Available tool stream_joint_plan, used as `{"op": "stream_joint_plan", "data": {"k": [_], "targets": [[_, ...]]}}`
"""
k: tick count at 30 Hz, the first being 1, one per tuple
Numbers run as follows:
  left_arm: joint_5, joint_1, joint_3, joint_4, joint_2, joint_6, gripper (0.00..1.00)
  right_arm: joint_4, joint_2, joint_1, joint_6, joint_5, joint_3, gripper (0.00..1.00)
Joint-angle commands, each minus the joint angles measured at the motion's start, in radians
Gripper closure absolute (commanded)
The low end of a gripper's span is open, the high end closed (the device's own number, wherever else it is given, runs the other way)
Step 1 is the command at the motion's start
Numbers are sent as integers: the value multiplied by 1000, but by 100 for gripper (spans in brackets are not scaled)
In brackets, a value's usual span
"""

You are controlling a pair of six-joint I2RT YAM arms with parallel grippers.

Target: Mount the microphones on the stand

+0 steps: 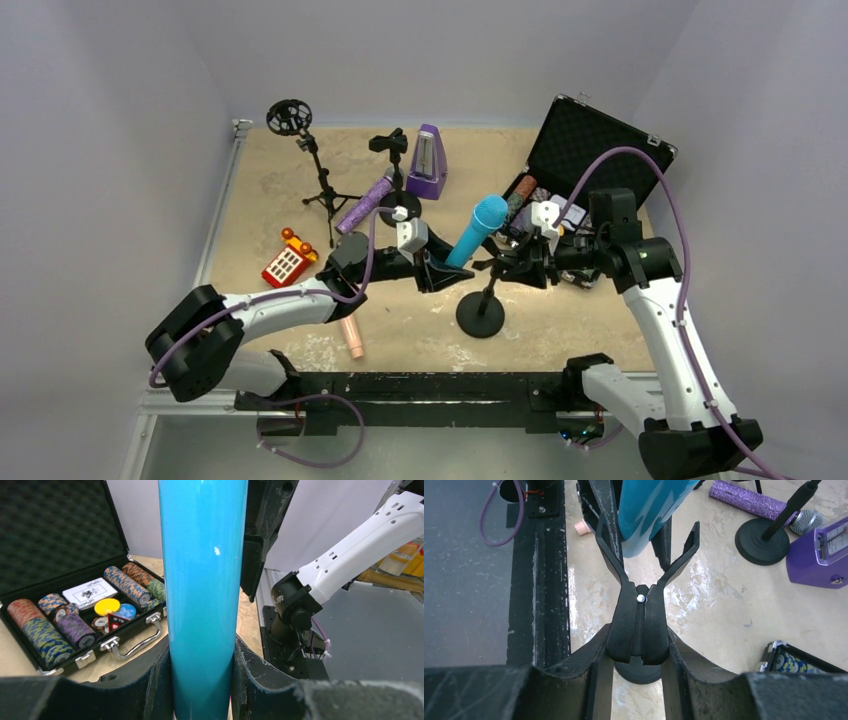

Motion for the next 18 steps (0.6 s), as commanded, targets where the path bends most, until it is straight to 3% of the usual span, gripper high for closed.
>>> {"op": "stream_joint_plan", "data": {"k": [1, 13, 15, 18], "targets": [[14, -35, 23, 207, 47, -41, 100, 99, -31, -19, 65, -157, -28, 92], [-32, -99, 59, 313, 170, -70, 100, 168, -64, -24, 140, -188, -77, 89], [-38, -100, 59, 308, 168, -67, 100, 154, -63, -24, 139, -199, -72, 68], [-45, -98, 52, 295, 159, -66, 100, 137, -80, -24, 131, -189, -66, 21]]}}
